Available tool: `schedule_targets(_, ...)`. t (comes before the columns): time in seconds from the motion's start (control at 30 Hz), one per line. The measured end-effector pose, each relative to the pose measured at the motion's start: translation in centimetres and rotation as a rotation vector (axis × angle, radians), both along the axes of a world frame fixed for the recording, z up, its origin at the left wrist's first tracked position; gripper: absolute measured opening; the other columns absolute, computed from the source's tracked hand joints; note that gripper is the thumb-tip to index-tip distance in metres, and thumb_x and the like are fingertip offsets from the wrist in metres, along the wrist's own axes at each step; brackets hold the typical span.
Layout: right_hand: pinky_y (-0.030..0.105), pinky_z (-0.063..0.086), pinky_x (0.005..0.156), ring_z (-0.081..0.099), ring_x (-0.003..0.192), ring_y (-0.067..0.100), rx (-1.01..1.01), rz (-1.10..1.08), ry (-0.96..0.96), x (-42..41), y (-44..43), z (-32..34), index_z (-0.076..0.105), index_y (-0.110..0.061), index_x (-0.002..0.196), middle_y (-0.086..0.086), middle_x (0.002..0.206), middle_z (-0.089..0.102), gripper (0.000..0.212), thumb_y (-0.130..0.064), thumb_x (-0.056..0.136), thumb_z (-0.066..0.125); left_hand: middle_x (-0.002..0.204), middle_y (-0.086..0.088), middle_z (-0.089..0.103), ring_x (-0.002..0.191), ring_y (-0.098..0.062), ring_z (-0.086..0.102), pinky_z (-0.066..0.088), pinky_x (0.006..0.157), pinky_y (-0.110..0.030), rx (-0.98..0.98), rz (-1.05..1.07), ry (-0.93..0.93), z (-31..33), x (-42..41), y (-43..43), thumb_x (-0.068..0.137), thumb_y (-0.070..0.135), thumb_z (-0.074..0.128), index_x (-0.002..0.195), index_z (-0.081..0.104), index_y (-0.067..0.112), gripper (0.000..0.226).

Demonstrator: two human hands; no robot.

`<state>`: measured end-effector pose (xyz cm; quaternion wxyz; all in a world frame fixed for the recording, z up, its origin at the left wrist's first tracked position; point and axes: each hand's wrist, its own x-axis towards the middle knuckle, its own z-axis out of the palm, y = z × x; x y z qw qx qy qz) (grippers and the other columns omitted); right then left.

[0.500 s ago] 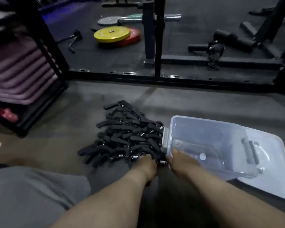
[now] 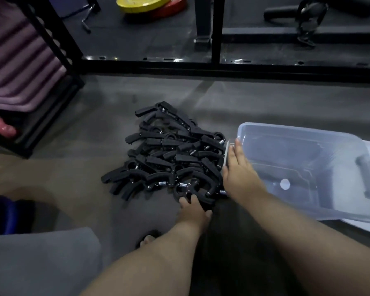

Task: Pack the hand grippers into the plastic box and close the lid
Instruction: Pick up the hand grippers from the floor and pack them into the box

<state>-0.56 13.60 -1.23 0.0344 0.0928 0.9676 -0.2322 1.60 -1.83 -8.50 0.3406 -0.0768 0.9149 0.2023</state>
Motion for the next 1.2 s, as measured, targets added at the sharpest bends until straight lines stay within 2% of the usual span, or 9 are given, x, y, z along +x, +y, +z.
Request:
schedule_targets(0.13, 0.045, 0.025, 0.118, 0.017, 0.149, 0.029, -0.061, 0.004, -0.009, -0.3, -0.1, -0.3, 0.002, -0.016, 0.157, -0.008, 0.162, -0.022, 0.064, -0.029, 0.102, 0.033, 0.140, -0.017, 0.012, 0.125, -0.039, 0.038, 0.034, 0.108, -0.045, -0.074, 0.060, 0.009, -0.8, -0.3, 1.4, 0.082, 0.057, 0.063, 0.152, -0.004, 0.028, 0.100)
schedule_targets(0.27, 0.042, 0.025, 0.119, 0.013, 0.150, 0.023, -0.095, 0.024, 0.016, -0.3, 0.1, -0.5, 0.001, -0.014, 0.157, -0.007, 0.161, -0.024, 0.065, -0.027, 0.102, 0.034, 0.140, -0.021, 0.018, 0.125, -0.037, 0.040, 0.034, 0.106, -0.039, -0.044, 0.302, -0.026, 0.0, -0.5, 2.0, 0.087, 0.039, 0.065, 0.152, -0.009, 0.026, 0.099)
schedule_targets(0.53, 0.039, 0.018, 0.122, 0.004, 0.152, 0.020, -0.213, 0.067, 0.043, -0.2, 1.1, 0.0, 0.015, -0.008, 0.156, 0.002, 0.164, -0.012, 0.062, -0.019, 0.100, 0.040, 0.116, -0.016, 0.064, 0.106, -0.033, 0.064, 0.053, 0.093, -0.043, 0.208, 0.823, -0.124, -3.6, -4.2, 1.1, 0.057, 0.019, 0.069, 0.123, 0.055, 0.003, 0.069)
schedule_targets(0.63, 0.036, 0.016, 0.122, 0.009, 0.151, 0.020, -0.302, 0.098, -0.009, -0.4, 1.8, 0.9, 0.016, -0.012, 0.156, -0.002, 0.164, -0.014, 0.062, -0.023, 0.101, 0.042, 0.105, -0.015, 0.067, 0.095, -0.032, 0.067, 0.056, 0.086, -0.047, 0.394, 0.962, -0.080, -1.0, -6.3, 1.8, 0.066, 0.006, 0.063, 0.107, 0.060, -0.001, 0.042)
schedule_targets(0.73, 0.019, 0.009, 0.116, 0.012, 0.151, 0.017, -0.343, 0.143, -0.074, -0.3, 3.0, 2.9, 0.018, -0.013, 0.156, 0.000, 0.165, -0.007, 0.060, -0.018, 0.101, 0.041, 0.099, -0.014, 0.069, 0.080, -0.028, 0.068, 0.058, 0.076, -0.044, 0.537, 1.033, 0.078, 5.8, -6.0, 3.1, 0.056, 0.003, 0.064, 0.103, 0.059, 0.005, 0.048)
schedule_targets(0.9, 0.032, 0.033, 0.112, 0.046, 0.133, 0.016, -0.462, -0.044, 0.025, 0.5, 3.8, 7.1, 0.051, -0.020, 0.138, 0.000, 0.142, 0.052, 0.039, -0.022, 0.100, 0.043, 0.085, -0.003, 0.059, 0.081, -0.022, 0.056, 0.039, 0.072, -0.019, 0.561, 0.724, 0.458, 14.6, -4.4, 4.7, 0.076, -0.005, 0.056, 0.102, 0.046, 0.016, 0.035)
schedule_targets(1.0, 0.037, 0.044, 0.101, 0.061, 0.113, 0.020, -0.839, -0.188, -0.040, 0.8, 2.7, 9.4, 0.063, -0.022, 0.111, 0.000, 0.115, 0.067, 0.024, -0.033, 0.101, 0.045, 0.097, -0.002, 0.061, 0.085, -0.015, 0.058, 0.040, 0.076, -0.013, 0.615, 0.448, 0.619, 17.4, -3.4, 5.9, 0.077, -0.006, 0.056, 0.102, 0.050, 0.021, 0.038)
schedule_targets(1.1, 0.037, 0.050, 0.089, 0.066, 0.097, 0.019, -1.311, -0.427, -0.133, 1.5, 1.5, 12.1, 0.065, -0.021, 0.105, 0.003, 0.103, 0.072, 0.030, -0.043, 0.100, 0.045, 0.091, 0.011, 0.065, 0.079, 0.009, 0.061, 0.043, 0.074, -0.005, 0.769, 0.200, 0.521, 19.7, -1.1, 7.6, 0.078, -0.007, 0.056, 0.109, 0.058, 0.024, 0.044)
schedule_targets(1.2, 0.032, 0.052, 0.071, 0.069, 0.089, 0.022, -1.357, -0.588, -0.079, 2.6, 2.2, 13.1, 0.064, -0.016, 0.109, 0.010, 0.101, 0.072, 0.024, -0.034, 0.099, 0.052, 0.093, 0.018, 0.065, 0.090, 0.005, 0.062, 0.045, 0.075, -0.008, 0.769, -0.056, 0.324, 20.4, 0.9, 9.0, 0.077, 0.001, 0.051, 0.122, 0.057, 0.031, 0.055)
